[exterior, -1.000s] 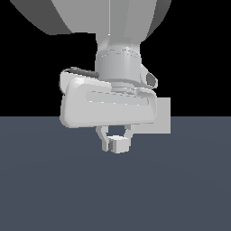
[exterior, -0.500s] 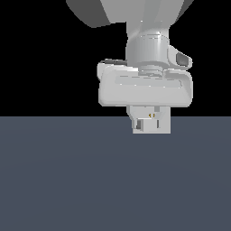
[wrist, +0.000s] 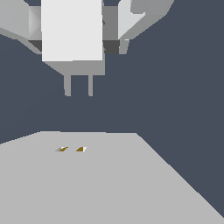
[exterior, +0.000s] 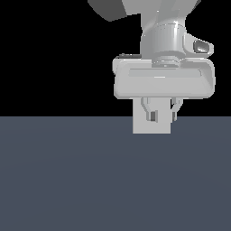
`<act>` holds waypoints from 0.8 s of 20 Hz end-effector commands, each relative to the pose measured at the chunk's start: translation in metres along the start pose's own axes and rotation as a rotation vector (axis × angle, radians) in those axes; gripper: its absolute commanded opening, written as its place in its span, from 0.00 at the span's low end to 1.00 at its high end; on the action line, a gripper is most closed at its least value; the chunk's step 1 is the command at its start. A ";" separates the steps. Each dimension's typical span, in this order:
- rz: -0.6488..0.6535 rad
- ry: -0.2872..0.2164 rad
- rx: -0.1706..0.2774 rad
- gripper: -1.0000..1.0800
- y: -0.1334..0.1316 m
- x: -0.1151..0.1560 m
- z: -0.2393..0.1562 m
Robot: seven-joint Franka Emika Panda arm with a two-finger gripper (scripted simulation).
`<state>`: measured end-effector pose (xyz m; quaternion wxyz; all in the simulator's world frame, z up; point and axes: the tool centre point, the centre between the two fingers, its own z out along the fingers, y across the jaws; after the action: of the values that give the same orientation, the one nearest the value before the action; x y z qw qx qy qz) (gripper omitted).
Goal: Plug the charger into the wall socket.
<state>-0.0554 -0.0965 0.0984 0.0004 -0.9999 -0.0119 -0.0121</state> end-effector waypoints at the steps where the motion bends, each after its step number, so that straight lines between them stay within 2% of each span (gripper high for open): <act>1: 0.018 -0.001 -0.001 0.00 0.003 -0.001 -0.002; 10: 0.019 -0.001 -0.001 0.00 0.003 0.001 -0.001; 16: 0.019 -0.001 -0.001 0.00 0.003 0.014 -0.001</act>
<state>-0.0453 -0.0991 0.0997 0.0001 -0.9999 -0.0024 -0.0115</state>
